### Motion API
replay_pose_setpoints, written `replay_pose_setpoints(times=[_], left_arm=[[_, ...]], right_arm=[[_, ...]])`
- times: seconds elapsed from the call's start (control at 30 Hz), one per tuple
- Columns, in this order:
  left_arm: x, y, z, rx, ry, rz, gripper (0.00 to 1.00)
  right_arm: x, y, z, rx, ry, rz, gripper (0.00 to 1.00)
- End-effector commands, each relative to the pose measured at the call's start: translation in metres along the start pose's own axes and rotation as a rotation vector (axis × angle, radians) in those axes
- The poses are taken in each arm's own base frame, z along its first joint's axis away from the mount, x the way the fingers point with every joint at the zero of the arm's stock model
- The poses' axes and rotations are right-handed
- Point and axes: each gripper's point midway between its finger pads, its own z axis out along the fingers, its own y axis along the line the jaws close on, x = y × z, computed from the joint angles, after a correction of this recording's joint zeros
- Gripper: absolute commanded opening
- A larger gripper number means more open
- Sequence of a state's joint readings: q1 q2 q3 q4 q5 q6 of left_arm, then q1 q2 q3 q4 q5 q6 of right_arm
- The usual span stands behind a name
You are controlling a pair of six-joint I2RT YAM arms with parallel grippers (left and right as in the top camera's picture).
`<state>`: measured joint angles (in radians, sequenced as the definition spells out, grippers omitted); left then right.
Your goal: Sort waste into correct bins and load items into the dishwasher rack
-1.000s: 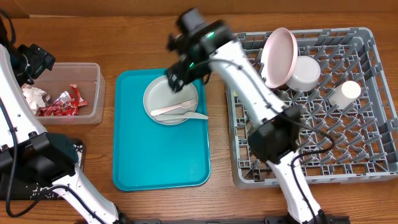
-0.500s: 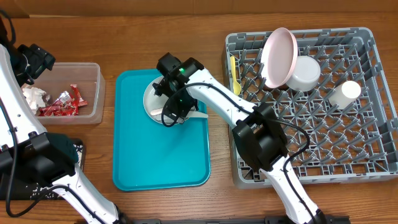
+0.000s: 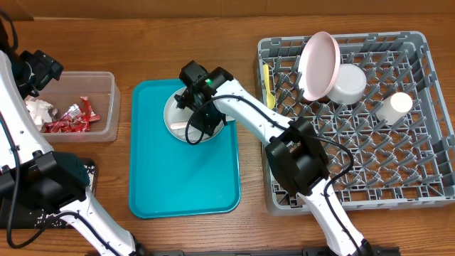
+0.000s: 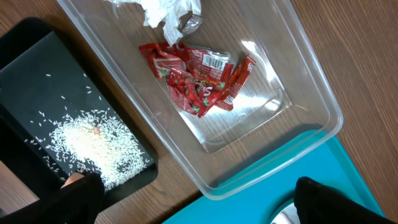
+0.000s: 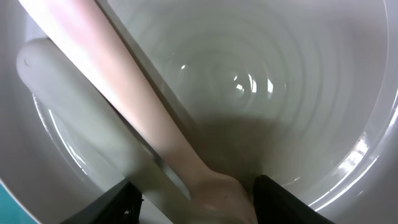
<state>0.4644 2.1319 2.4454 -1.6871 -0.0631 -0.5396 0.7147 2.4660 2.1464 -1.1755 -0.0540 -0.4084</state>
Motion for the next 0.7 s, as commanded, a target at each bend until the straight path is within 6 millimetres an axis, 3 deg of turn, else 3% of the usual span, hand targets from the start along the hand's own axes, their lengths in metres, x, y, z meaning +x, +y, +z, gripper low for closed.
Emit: replay_pose_setpoints(times=[0.0, 0.2, 0.33, 0.67], left_arm=[[0.001, -0.002, -0.015, 0.022, -0.031, 0.025, 1.00], [0.002, -0.002, -0.015, 0.022, -0.030, 0.025, 1.00], [0.002, -0.002, -0.015, 0.022, -0.030, 0.025, 1.00], [0.001, -0.002, -0.015, 0.022, -0.031, 0.025, 1.00]], right_arm=[[0.001, -0.001, -0.002, 0.000, 0.004, 0.022, 0.56], [-0.004, -0.002, -0.012, 0.005, -0.010, 0.045, 0.49], [-0.008, -0.003, -0.021, 0.009, -0.021, 0.043, 0.34], [-0.008, -0.003, -0.023, 0.007, -0.018, 0.044, 0.27]])
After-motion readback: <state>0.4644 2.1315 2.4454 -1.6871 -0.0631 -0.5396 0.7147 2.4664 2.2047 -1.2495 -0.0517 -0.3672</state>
